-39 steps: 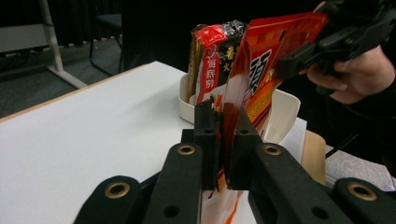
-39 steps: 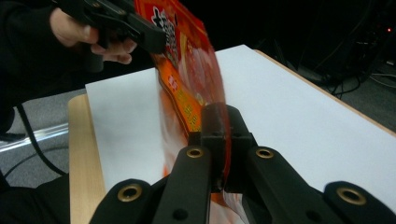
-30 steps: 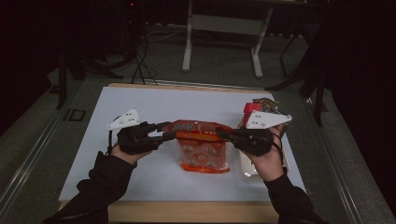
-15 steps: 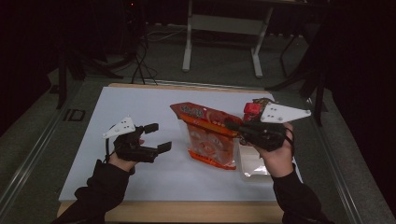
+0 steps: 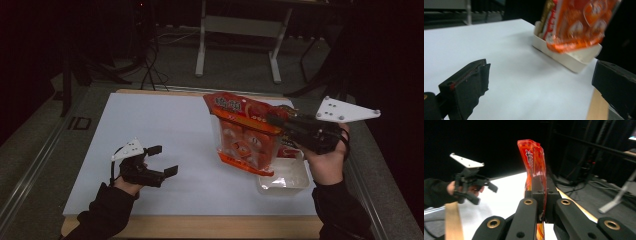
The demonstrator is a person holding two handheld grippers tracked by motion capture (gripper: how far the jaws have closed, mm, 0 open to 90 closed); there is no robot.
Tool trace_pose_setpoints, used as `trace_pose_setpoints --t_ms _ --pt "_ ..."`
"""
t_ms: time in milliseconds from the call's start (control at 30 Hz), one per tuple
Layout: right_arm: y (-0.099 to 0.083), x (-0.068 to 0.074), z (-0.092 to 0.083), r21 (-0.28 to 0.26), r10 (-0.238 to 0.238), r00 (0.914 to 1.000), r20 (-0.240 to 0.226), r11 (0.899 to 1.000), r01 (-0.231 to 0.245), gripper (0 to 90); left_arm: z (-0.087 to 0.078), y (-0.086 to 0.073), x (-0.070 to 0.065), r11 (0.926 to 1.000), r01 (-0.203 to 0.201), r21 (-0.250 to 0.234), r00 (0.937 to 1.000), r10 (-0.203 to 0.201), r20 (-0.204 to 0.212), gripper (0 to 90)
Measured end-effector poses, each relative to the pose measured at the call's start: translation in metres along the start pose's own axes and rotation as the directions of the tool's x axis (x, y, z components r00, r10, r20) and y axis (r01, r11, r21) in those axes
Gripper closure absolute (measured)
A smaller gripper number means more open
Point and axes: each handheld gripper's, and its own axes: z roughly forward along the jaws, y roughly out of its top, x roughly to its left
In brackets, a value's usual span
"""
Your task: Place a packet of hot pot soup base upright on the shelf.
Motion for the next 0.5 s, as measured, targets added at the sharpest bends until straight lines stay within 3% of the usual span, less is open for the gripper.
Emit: trace_pose_setpoints --t_ms 200,500 --pt "-0.003 -0.011 -0.020 -0.021 0.040 0.9989 0.023 0.999 -0.040 90.0 0.006 -0.020 -0.005 0.9964 -0.085 0.001 0.9963 0.085 0.011 1.3" --pt "-0.015 -0.027 -0.044 -0.013 0.068 0.9942 0.084 0.998 -0.067 90.0 0.008 -0.035 -0.019 0.9952 -0.097 0.010 0.9948 0.097 0.031 1.3"
